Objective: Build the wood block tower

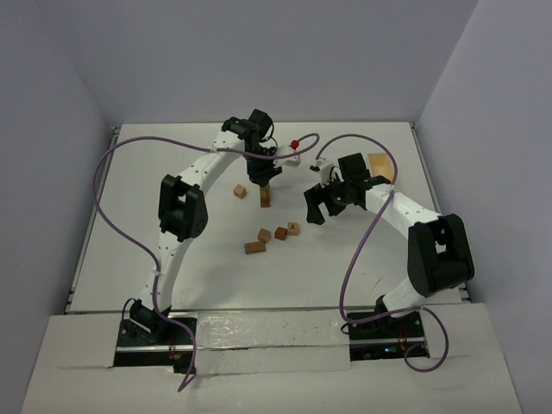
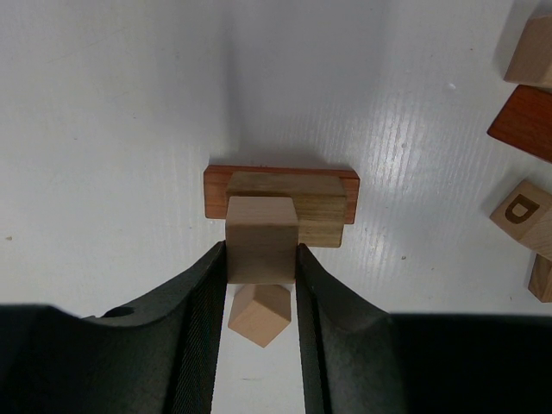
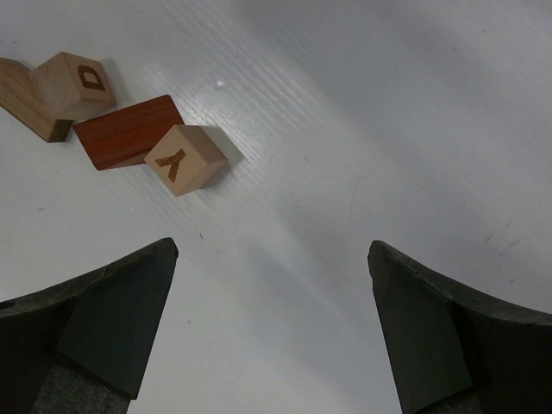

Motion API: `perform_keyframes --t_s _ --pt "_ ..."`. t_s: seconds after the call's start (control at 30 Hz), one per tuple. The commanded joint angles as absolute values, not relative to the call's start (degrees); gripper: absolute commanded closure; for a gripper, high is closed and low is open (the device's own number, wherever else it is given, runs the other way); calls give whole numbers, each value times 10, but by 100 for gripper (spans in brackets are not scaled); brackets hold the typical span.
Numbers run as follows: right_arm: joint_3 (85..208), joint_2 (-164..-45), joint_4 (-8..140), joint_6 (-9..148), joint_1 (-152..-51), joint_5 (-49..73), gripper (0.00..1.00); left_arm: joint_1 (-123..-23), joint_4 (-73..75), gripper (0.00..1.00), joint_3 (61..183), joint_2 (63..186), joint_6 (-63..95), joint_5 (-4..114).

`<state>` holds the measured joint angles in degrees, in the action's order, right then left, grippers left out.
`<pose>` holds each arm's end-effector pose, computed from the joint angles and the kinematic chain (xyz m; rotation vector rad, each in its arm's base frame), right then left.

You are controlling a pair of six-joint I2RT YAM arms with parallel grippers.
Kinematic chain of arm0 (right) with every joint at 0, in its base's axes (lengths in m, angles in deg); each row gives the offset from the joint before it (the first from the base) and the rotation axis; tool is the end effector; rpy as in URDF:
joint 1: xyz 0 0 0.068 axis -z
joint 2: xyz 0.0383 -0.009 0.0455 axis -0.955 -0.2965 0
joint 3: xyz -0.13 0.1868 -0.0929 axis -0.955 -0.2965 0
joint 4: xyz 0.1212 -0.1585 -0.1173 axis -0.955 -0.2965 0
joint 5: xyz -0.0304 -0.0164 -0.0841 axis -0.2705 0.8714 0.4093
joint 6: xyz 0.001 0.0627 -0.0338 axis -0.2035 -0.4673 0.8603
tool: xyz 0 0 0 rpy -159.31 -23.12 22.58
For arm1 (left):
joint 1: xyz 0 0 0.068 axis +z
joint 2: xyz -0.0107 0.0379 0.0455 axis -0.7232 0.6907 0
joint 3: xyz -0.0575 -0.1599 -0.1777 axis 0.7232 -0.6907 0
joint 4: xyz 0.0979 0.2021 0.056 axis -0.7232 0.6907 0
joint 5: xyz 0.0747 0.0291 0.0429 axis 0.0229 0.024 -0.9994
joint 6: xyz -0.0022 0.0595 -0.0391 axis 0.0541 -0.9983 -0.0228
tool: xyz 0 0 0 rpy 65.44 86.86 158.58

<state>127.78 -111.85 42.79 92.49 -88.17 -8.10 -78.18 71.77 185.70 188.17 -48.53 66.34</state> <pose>0.2802 0.1054 0.1843 -0.8575 2.3281 0.6005 0.3754 -0.2566 0.1909 1.9077 1.9858 -0.3891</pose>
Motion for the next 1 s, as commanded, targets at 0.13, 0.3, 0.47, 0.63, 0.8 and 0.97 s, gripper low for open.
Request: perform_keyframes --t_s 0.13,0.3,0.47,0.63,0.8,0.97 --pt "1294 -1121 436 923 -876 -91 0 -789 713 59 1871 1871 -493 668" --pt "1294 -1121 436 924 -877 -91 0 -789 714 59 1869 1870 -495 669" --pt "1293 -1120 435 924 -877 -90 0 -790 714 59 1868 1874 -495 668" --pt "1292 -1120 436 924 -877 -91 0 -792 716 58 1868 1878 -496 667" --pt "1294 -1120 436 924 -877 -91 0 -792 719 48 1866 1880 -498 670" --pt "1293 -1121 435 924 -876 -91 0 -792 716 36 1865 1877 -496 671"
